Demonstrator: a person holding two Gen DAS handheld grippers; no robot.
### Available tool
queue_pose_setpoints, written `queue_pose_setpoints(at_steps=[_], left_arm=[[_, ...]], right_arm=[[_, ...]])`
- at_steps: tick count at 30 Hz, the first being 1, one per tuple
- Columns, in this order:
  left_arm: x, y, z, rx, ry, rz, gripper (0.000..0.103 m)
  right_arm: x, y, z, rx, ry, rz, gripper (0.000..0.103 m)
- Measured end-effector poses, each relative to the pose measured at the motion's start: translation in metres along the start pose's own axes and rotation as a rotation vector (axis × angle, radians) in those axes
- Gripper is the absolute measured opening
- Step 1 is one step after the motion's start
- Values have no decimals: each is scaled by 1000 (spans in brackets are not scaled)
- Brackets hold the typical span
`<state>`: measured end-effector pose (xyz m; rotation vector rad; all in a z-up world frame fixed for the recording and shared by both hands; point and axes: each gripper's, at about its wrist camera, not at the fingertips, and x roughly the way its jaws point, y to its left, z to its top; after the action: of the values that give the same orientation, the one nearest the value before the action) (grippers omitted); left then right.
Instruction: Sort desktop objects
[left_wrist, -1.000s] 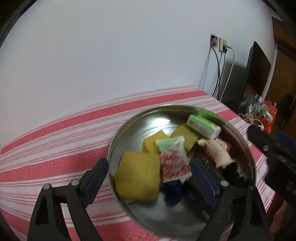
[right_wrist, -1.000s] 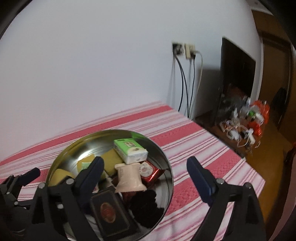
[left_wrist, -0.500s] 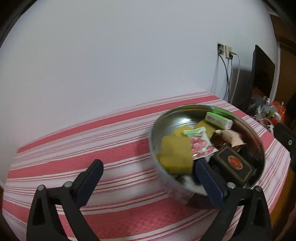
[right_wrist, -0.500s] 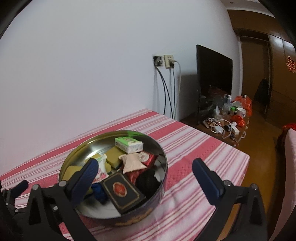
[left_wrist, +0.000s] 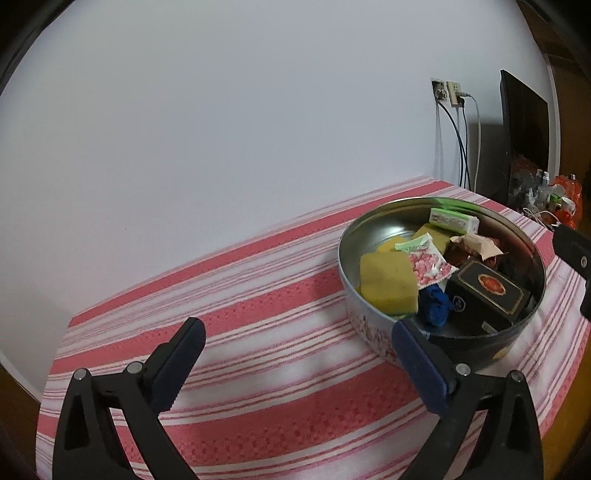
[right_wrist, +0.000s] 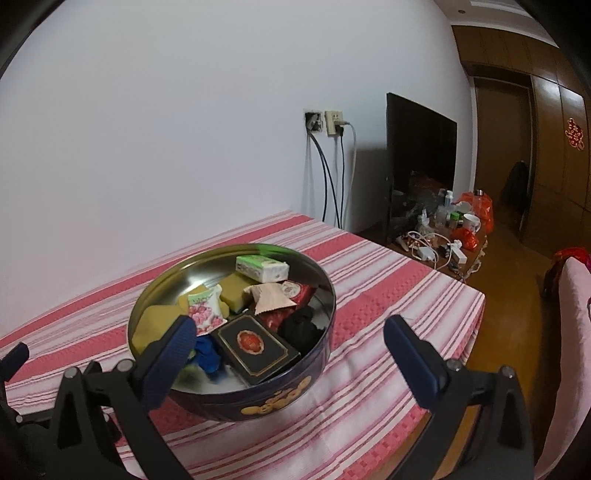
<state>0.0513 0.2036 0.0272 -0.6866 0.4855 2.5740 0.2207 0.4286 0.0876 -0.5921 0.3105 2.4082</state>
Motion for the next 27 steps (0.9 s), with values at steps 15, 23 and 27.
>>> queue_pose_setpoints(at_steps=[15,23,27], left_arm=[[-8,15,2,-56,2,-15,102],[-9,7,8,-49,-3,-44,102],[-5,0,9,-43,9,-57,102]], right_arm=[[-14,20,3,-61,-58,-3,103],[-10,11,5,-55,-52,-12,103],[-7,5,5,-48,-50,-17,103]])
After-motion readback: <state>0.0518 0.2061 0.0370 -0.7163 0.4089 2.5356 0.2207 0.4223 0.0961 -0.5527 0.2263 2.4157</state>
